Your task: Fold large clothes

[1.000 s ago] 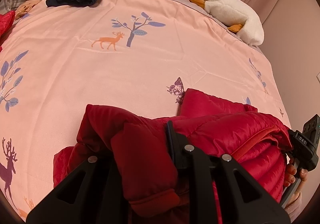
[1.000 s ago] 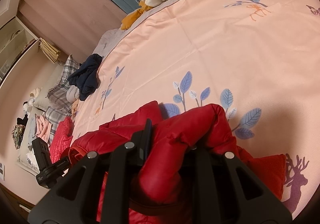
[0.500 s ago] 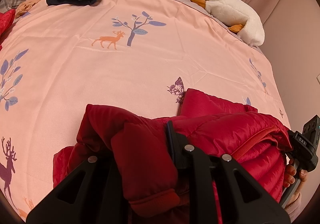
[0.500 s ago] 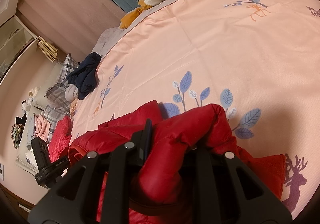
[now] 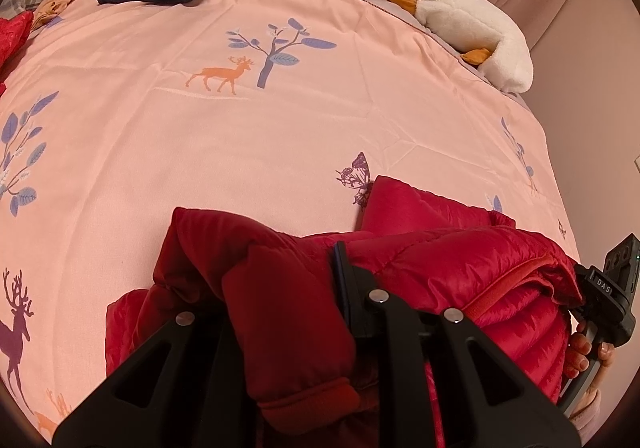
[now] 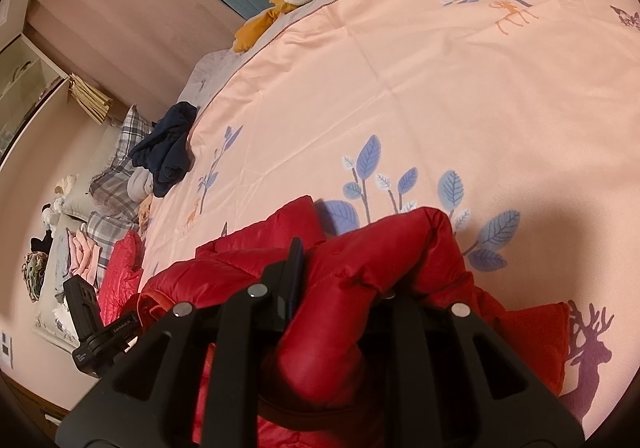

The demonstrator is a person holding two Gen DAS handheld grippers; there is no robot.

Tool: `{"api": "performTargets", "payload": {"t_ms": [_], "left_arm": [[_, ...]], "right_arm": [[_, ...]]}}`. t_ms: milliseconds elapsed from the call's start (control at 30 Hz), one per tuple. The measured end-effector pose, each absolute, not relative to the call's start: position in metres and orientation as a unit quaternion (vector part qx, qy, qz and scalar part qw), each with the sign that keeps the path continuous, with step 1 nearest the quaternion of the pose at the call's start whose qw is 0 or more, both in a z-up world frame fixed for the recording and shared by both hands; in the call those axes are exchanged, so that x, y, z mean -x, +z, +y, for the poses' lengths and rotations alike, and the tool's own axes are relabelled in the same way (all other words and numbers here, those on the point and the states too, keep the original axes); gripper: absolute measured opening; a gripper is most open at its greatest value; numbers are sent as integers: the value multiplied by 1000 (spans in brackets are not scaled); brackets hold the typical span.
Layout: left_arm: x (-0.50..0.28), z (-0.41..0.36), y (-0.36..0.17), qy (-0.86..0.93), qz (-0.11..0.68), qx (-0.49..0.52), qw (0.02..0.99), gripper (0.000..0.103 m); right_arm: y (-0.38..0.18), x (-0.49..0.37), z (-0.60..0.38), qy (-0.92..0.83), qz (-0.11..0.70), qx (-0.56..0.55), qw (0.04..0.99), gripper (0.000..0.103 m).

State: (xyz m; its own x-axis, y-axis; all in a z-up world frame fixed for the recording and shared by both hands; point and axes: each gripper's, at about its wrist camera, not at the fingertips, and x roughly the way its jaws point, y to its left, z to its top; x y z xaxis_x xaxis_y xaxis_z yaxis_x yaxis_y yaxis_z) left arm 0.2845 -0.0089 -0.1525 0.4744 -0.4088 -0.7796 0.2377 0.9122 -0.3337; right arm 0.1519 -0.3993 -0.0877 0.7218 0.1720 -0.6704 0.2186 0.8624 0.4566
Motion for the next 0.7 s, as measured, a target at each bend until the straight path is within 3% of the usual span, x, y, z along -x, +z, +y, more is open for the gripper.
{"api": "performTargets", "payload": {"t_ms": [700], "left_arm": [[-279, -12, -147, -172, 478, 69, 859, 18]], "right_arm": [[-79, -157, -396, -20, 388, -256, 885, 27]]}}
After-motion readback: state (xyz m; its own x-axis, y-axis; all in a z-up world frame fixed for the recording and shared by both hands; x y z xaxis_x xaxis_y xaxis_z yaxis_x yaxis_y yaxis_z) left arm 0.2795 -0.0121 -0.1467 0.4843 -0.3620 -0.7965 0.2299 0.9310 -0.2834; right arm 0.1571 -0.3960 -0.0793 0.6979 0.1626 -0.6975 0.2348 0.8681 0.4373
